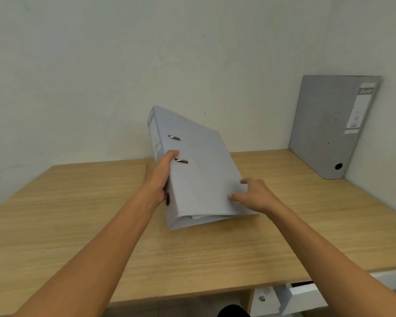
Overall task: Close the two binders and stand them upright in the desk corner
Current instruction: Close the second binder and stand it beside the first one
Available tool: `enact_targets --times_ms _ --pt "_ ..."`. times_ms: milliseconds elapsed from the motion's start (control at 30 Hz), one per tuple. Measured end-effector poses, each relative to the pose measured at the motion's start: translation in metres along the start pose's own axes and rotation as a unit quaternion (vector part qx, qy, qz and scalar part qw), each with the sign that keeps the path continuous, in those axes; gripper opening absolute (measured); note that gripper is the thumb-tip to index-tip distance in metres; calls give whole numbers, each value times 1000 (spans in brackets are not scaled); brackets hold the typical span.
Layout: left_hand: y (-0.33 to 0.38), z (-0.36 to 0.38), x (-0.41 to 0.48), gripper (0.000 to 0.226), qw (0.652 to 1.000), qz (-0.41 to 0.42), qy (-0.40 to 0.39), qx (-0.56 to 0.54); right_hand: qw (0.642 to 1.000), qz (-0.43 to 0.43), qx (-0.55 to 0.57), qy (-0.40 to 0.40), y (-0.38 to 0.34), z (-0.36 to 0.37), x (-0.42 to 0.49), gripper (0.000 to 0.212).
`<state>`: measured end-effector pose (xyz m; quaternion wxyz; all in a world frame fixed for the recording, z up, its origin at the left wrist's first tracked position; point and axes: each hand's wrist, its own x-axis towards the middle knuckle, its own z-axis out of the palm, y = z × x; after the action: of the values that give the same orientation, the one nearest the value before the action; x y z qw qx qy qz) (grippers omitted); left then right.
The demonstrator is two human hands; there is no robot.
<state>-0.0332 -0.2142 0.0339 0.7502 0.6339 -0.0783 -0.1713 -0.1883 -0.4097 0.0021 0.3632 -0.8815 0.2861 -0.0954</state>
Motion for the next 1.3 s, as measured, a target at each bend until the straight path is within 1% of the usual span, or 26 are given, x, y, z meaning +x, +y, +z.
enact_targets --times_ms 67,100,133,200,233,267,300,367,400,467,567,633,700,767,800,933,967,1100,1200,1300 --pt "8 25 -9 81 994 70 84 28 995 -69 73 -7 -13 -7 -14 85" --pt "9 39 -15 81 987 107 114 48 989 -96 111 -32 -19 -11 -22 90" --pt "8 53 -22 79 980 141 127 65 982 -118 130 -63 -24 -14 -30 96" --pt "-2 78 -35 74 968 199 122 89 976 -150 116 -111 -28 -17 -40 113" --pt "-9 90 -41 73 965 217 111 97 975 -156 112 -111 -28 -18 -44 120" --pt "-16 100 -46 73 963 230 96 101 975 -158 121 -94 -25 -19 -46 124" --pt "-24 109 -50 74 962 240 79 100 975 -163 137 -65 -20 -20 -49 122" --pt "-43 125 -58 78 963 254 33 82 970 -176 167 -8 -4 -19 -50 109" --pt "-53 134 -62 80 964 255 2 73 968 -176 179 14 8 -21 -51 104" --pt "-71 144 -69 85 963 255 -58 73 961 -184 207 21 27 -23 -51 98" --pt "-85 146 -71 89 946 265 -156 98 957 -173 231 25 50 -29 -51 94" --pt "-93 142 -66 92 936 240 -225 127 953 -156 256 39 62 -34 -50 91" --pt "-105 139 -62 92 930 197 -265 165 951 -153 262 53 70 -34 -50 87" --pt "-118 139 -61 88 936 144 -262 187 952 -149 257 69 78 -31 -52 84" --pt "-123 142 -60 85 939 135 -256 188 953 -149 253 82 83 -29 -52 83" --pt "-127 156 -56 84 938 133 -254 194 960 -133 226 99 104 -13 -52 90" --pt "-128 161 -55 84 938 132 -258 192 961 -125 223 104 111 -12 -50 88" --pt "-136 179 -51 83 935 133 -279 174 964 -93 209 136 133 -18 -39 77" --pt "-140 201 -46 82 937 131 -278 168 964 -81 194 162 148 -26 -28 69" --pt "-146 228 -36 86 936 136 -277 170 964 -60 187 178 162 -41 -13 60"
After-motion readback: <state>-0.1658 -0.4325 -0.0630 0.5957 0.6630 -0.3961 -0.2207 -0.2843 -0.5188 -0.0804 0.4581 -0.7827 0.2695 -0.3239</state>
